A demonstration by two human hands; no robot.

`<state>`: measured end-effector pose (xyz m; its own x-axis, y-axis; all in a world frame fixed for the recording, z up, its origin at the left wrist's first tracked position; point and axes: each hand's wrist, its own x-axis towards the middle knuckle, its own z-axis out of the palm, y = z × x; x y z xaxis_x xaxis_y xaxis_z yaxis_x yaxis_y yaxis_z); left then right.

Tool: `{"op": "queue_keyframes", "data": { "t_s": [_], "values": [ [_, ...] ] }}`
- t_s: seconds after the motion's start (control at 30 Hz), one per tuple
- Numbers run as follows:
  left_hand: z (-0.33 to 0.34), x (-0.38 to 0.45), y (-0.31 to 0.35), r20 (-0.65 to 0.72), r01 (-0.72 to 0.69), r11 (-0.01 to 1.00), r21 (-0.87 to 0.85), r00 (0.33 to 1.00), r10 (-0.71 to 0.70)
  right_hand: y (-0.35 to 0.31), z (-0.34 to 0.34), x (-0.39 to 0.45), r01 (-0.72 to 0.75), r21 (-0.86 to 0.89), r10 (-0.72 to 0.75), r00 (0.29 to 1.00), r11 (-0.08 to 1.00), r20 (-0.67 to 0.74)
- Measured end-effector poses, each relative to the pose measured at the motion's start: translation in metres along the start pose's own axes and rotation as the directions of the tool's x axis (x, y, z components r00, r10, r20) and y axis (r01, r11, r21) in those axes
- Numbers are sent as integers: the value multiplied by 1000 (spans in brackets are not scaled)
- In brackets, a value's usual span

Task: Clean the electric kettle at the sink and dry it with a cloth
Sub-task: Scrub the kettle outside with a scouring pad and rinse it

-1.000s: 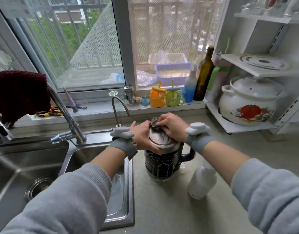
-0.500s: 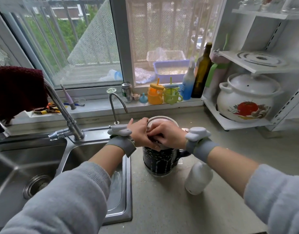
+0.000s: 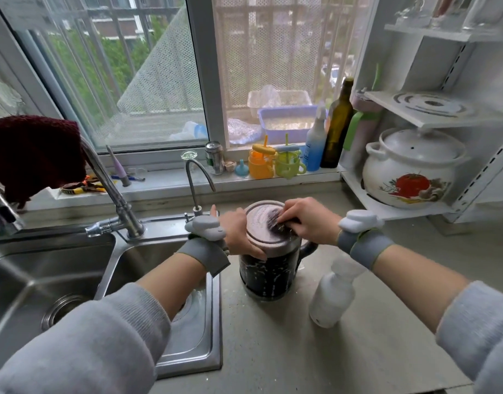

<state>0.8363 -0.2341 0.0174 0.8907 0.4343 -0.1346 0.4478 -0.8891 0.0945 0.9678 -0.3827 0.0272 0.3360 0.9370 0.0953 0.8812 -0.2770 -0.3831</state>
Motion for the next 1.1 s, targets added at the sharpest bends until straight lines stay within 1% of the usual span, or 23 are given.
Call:
{"op": "queue_keyframes", "data": {
  "t_s": [0.07,0.13,0.17,0.2,0.27,0.3,0.33,0.37,0.4,0.47,0.5,0.53,0.57,0.63,0.67,0.7,0.77,0.83,0.87,0.97,1.0,1.07,1.1],
  "values": [
    [-6,1,-5,61,22,985,-170,998,-12,11,2,10,-128,-79,122,989,989,-87],
    [-10,9,-12,119,56,934,-353,993,-15,2,12,28,-172,-92,161,981,981,-110],
    [-11,12,-12,142,66,909,-410,990,-8,-8,16,34,-177,-84,167,980,981,-110],
    [-12,14,-12,158,77,899,-432,987,-8,-18,20,37,-149,-65,141,984,987,-114],
    [-12,17,-9,150,74,906,-417,989,-11,-34,25,28,34,-4,-34,997,999,-67],
    [-13,18,-9,149,72,908,-412,989,-10,-37,25,18,125,42,-123,992,991,-34],
    [-12,17,-9,142,62,904,-422,990,-2,-34,22,8,168,81,-169,986,982,0],
    [-11,15,-9,146,67,897,-436,989,-3,-27,16,2,150,93,-152,988,984,21],
    [-9,13,-10,156,73,885,-461,988,0,-17,11,2,87,63,-88,996,994,5],
    [-5,10,-11,165,90,856,-509,986,-6,1,6,18,-88,-52,83,992,995,-94],
    [-3,8,-12,157,95,843,-530,988,-13,1,10,28,-155,-93,143,982,983,-125],
    [0,5,-12,139,90,830,-550,990,-15,-7,15,37,-172,-107,157,978,979,-138],
    [-1,2,-11,119,77,818,-570,993,-10,-18,20,45,-131,-106,118,985,986,-126],
    [1,0,-13,112,80,770,-633,994,-11,-35,28,46,23,-58,-25,999,998,-42],
    [2,1,-14,114,87,749,-657,993,-15,-33,25,43,73,-34,-73,997,997,-3],
    [5,2,-15,123,100,729,-677,992,-22,-27,19,42,80,-33,-79,997,996,17],
    [8,2,-16,156,125,692,-711,988,-18,-9,7,42,-15,-74,14,1000,997,-17],
    [9,2,-17,159,118,681,-723,987,-3,-4,9,42,-109,-126,100,992,986,-81],
    [9,2,-18,145,110,684,-721,989,-5,-11,12,43,-106,-134,95,992,985,-86],
    [10,4,-18,75,39,704,-709,997,20,-33,23,51,-9,-99,6,999,995,-33],
    [11,6,-18,70,26,698,-715,997,34,-32,22,53,-25,-112,21,999,993,-35],
    [15,7,-20,82,25,673,-739,995,53,-20,15,54,-125,-170,118,992,977,-50],
    [15,6,-20,88,31,677,-735,995,50,-11,11,49,-176,-185,168,984,967,-60]
  ]
}}
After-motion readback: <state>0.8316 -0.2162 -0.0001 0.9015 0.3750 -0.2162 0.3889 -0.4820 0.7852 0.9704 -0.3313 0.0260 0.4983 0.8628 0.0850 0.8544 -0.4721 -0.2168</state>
